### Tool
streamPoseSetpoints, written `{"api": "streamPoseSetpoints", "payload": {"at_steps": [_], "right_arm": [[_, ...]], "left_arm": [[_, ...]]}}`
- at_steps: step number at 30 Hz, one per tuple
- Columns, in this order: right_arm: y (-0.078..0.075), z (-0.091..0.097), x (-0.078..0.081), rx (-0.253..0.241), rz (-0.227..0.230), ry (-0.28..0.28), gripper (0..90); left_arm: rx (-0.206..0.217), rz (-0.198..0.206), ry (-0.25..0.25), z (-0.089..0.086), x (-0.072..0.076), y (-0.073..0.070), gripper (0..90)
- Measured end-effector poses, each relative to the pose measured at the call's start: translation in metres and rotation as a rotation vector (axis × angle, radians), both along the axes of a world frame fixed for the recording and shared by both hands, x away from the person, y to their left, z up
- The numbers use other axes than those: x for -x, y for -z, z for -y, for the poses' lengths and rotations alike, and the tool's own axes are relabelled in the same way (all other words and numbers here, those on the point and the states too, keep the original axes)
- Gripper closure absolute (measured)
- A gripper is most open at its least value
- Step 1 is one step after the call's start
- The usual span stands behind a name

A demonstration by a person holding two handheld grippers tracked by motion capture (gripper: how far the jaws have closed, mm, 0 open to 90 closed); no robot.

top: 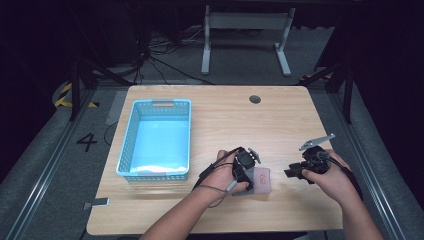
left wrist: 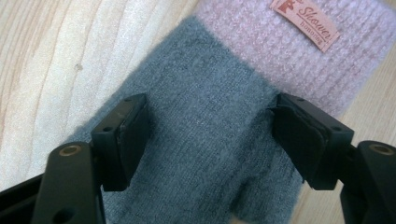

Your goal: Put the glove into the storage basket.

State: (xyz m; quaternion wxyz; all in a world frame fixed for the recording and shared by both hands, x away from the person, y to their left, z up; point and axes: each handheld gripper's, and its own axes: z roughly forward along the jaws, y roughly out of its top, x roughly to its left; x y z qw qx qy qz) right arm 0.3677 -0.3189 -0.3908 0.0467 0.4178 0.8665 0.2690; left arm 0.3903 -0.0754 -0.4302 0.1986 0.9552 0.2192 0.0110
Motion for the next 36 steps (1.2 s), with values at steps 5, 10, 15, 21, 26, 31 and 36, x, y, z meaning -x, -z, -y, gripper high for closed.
{"api": "streamPoseSetpoints", "payload": {"at_steps": [5, 10, 15, 21, 26, 31, 36], "right_arm": [[0.000, 0.000, 0.000, -0.005, 0.000, 0.001, 64.3], [0.000, -0.002, 0.000, -0.006, -0.001, -0.004, 64.1], [0.001, -0.003, 0.000, -0.007, -0.001, -0.004, 64.0], [0.000, -0.002, 0.000, -0.008, 0.003, -0.002, 64.1], [0.000, -0.002, 0.000, -0.006, 0.006, -0.001, 64.2], [0.000, 0.000, 0.000, -0.006, 0.005, 0.000, 64.3], [0.001, 0.001, -0.001, -0.008, 0.006, 0.005, 64.2]], "left_arm": [[-0.035, 0.025, -0.006, 0.005, 0.004, 0.001, 28.4], [-0.062, 0.033, -0.015, 0.008, 0.007, 0.000, 34.0], [-0.072, 0.029, -0.031, 0.009, 0.010, -0.001, 42.1], [-0.057, 0.025, -0.018, 0.009, 0.013, -0.002, 64.5], [-0.047, 0.029, -0.017, 0.008, 0.014, -0.002, 68.9], [-0.038, 0.017, -0.011, 0.007, 0.011, -0.004, 71.2], [-0.022, -0.003, -0.003, 0.004, 0.009, -0.007, 72.5]]}}
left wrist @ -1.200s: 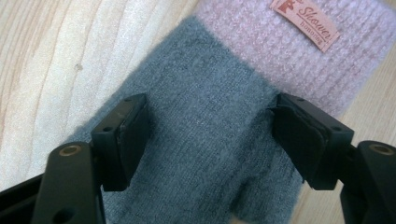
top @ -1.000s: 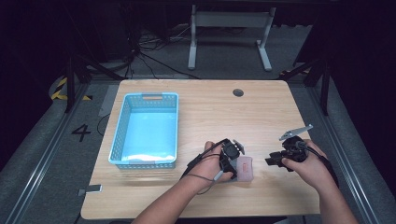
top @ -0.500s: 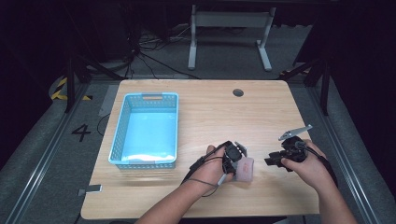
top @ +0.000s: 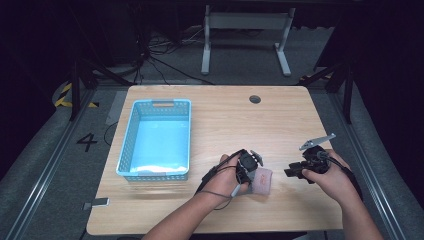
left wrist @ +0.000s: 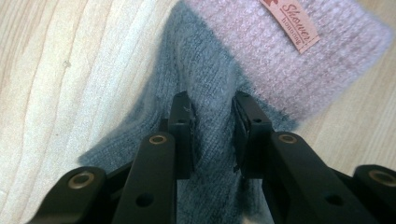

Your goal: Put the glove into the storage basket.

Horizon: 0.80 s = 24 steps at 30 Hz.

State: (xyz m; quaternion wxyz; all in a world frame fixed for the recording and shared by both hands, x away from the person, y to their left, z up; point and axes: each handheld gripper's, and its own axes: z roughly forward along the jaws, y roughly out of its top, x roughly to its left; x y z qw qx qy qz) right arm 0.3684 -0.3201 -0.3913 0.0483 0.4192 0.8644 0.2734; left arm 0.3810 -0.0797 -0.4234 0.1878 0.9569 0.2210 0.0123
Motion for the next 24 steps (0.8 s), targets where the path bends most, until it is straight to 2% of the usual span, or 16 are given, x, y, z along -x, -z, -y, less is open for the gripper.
{"api": "streamPoseSetpoints", "payload": {"at_steps": [3, 10, 12, 20, 24], "right_arm": [[0.000, 0.001, 0.000, 0.000, 0.000, 0.002, 64.2], [0.000, 0.002, -0.001, -0.003, 0.001, 0.004, 64.2], [0.000, 0.002, -0.001, -0.004, 0.001, 0.004, 64.2], [0.000, -0.001, -0.005, -0.003, -0.003, -0.004, 64.2], [0.001, -0.005, -0.010, -0.002, -0.006, -0.016, 64.1]], "left_arm": [[0.010, -0.003, 0.009, -0.002, 0.000, -0.006, 73.0], [0.037, 0.020, 0.016, -0.013, 0.004, -0.026, 73.3], [0.041, 0.014, 0.018, -0.016, 0.005, -0.032, 73.3], [0.052, 0.041, 0.010, -0.041, 0.007, -0.056, 73.2], [0.070, 0.063, -0.005, -0.058, 0.007, -0.073, 73.2]]}}
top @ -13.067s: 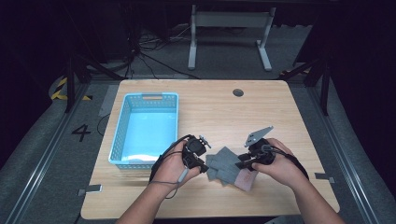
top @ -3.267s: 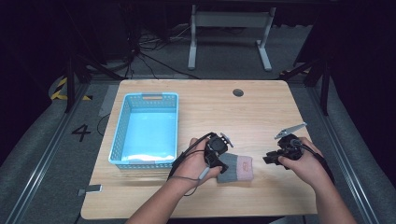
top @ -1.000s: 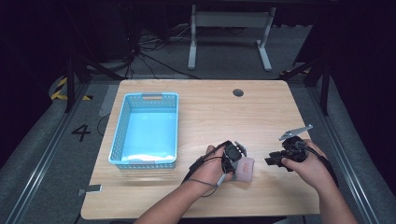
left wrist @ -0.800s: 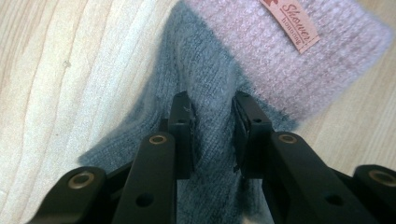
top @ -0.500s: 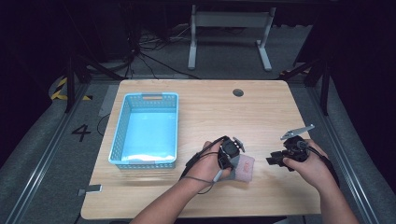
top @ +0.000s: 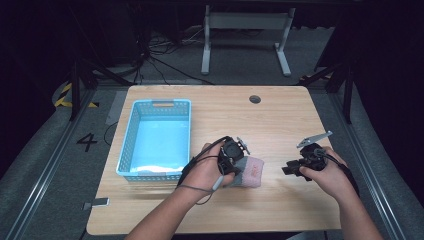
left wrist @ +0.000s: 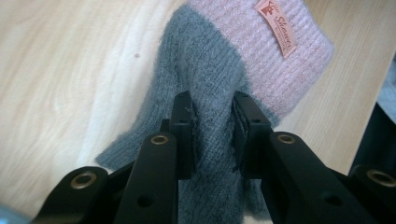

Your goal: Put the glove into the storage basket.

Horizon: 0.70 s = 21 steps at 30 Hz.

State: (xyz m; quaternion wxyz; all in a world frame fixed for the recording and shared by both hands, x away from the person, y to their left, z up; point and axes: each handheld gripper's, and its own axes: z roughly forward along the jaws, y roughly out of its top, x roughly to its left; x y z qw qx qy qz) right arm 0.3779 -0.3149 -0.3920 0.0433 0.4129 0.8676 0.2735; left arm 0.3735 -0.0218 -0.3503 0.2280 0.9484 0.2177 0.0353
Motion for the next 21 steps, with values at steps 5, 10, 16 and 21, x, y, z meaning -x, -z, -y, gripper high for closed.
{"api": "streamPoseSetpoints", "payload": {"at_steps": [5, 10, 16, 21], "right_arm": [[0.001, -0.005, -0.008, -0.003, -0.004, -0.017, 64.0], [0.001, -0.010, -0.016, -0.005, -0.006, -0.040, 63.9], [0.001, -0.017, -0.024, -0.006, -0.007, -0.060, 63.6], [0.002, -0.023, -0.026, -0.002, -0.010, -0.073, 63.4]], "left_arm": [[0.023, 0.021, -0.032, -0.022, -0.001, -0.020, 73.2], [0.038, 0.041, -0.064, -0.044, -0.003, -0.036, 73.1], [0.048, 0.068, -0.103, -0.071, -0.005, -0.050, 73.1], [0.059, 0.080, -0.146, -0.096, -0.008, -0.056, 73.1]]}}
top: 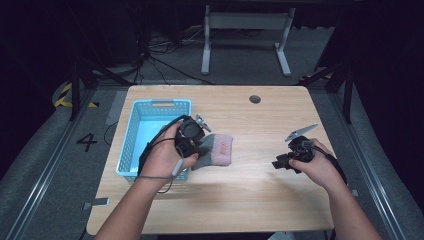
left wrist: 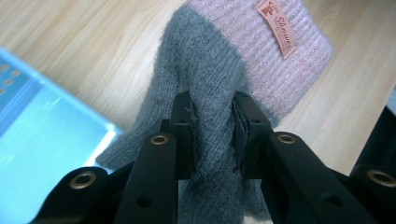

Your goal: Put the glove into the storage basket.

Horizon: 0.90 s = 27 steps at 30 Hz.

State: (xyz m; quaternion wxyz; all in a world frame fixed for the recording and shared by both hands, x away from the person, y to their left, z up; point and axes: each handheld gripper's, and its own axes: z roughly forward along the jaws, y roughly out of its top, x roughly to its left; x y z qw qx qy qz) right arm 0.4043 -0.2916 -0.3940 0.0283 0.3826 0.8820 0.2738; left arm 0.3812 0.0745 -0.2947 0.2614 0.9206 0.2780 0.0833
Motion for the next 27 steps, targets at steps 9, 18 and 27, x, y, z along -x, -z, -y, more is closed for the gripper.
{"api": "streamPoseSetpoints", "payload": {"at_steps": [9, 18, 27], "right_arm": [[0.005, -0.006, 0.001, 0.015, -0.011, -0.015, 63.0], [0.008, -0.002, 0.004, 0.022, -0.014, 0.002, 62.7], [0.010, -0.004, 0.006, 0.029, -0.016, 0.000, 62.2]], "left_arm": [[0.000, 0.022, -0.069, -0.051, -0.011, -0.011, 73.1], [-0.027, 0.022, -0.105, -0.092, -0.033, -0.008, 73.0], [-0.076, -0.026, -0.114, -0.111, -0.062, 0.019, 73.1]]}}
